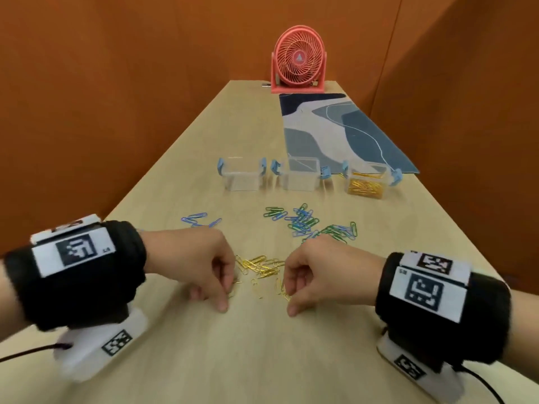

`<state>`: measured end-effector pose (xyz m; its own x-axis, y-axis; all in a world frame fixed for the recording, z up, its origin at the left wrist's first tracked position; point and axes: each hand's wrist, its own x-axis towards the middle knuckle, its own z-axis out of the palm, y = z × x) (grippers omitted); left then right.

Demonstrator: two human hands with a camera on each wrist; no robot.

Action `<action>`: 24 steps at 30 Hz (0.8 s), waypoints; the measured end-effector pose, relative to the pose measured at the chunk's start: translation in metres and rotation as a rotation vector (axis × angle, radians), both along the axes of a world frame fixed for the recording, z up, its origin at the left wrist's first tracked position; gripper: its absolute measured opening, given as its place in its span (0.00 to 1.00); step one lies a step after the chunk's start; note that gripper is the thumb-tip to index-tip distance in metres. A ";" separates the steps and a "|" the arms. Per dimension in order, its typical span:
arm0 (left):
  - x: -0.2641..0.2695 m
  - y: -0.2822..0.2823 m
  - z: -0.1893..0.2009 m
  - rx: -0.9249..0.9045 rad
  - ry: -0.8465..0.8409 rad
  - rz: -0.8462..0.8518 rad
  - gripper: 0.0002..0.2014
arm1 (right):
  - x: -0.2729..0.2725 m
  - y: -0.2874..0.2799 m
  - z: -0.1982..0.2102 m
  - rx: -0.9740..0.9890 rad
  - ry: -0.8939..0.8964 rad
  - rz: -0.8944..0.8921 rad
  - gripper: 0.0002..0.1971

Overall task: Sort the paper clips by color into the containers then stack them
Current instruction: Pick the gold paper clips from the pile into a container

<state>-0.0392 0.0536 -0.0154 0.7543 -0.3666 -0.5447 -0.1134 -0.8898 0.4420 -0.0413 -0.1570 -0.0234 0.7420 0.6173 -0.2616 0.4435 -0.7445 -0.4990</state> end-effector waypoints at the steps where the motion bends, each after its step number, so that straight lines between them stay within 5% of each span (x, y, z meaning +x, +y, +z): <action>1: 0.002 -0.003 -0.002 -0.074 -0.043 0.039 0.09 | 0.001 0.005 0.000 0.004 -0.022 0.014 0.09; 4: 0.008 -0.009 -0.007 -0.167 -0.250 0.075 0.12 | 0.004 0.013 0.001 0.003 -0.116 0.020 0.10; 7: 0.008 -0.003 -0.006 -0.108 -0.416 0.044 0.23 | 0.006 0.009 0.002 0.005 -0.180 -0.038 0.24; 10: 0.001 0.006 -0.010 0.033 -0.371 0.000 0.43 | 0.007 0.006 -0.002 -0.085 -0.183 -0.010 0.44; 12: -0.005 0.007 -0.016 0.029 -0.347 -0.026 0.46 | 0.008 0.009 -0.004 -0.080 -0.172 0.014 0.46; 24: -0.002 -0.019 -0.023 -0.145 -0.468 0.011 0.15 | 0.017 0.029 -0.009 0.071 -0.121 -0.093 0.08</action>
